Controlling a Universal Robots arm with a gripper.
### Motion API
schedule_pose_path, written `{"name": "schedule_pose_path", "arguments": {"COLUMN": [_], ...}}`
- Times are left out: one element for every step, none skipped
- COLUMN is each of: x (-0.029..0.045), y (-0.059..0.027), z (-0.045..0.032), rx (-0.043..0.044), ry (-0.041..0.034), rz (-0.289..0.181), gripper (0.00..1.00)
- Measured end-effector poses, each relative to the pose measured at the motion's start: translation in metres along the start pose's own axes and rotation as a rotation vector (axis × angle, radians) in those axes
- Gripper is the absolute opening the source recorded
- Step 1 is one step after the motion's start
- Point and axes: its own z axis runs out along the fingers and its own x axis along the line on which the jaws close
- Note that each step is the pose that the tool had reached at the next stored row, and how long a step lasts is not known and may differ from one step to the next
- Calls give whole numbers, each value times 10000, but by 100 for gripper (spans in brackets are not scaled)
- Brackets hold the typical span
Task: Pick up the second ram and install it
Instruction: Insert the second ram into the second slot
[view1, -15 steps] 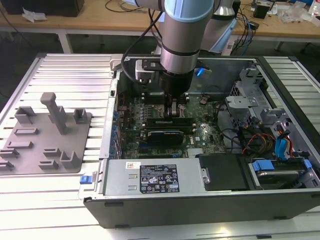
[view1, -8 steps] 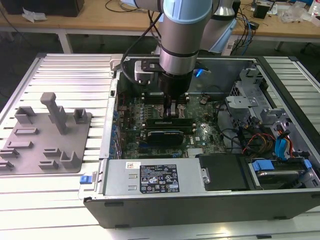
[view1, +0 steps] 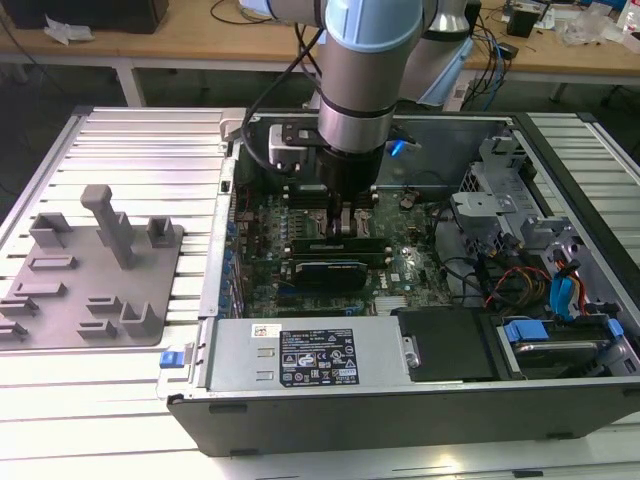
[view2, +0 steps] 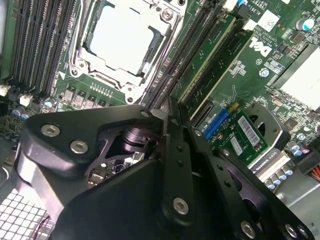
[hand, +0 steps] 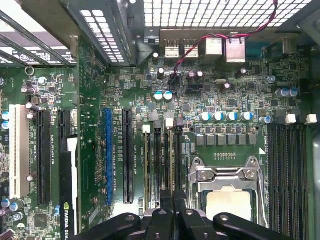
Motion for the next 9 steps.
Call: {"name": "schedule_pose_path", "arguments": {"x": [0,-1,0,1,1,0,1,1,1], "y": [0,0,1,1,1,0,0,0,0], "z": [3,12,25,35,38,50,66,70,70], "rx": [1,3,3,3,1,4,2,2,2], "ry": [-1,-4,-1,-1,2,-3,-1,-2,-1], "rz": [0,1,0,0,0,1,1,0,0], "gripper": [9,9,9,9,9,9,9,9,9]}}
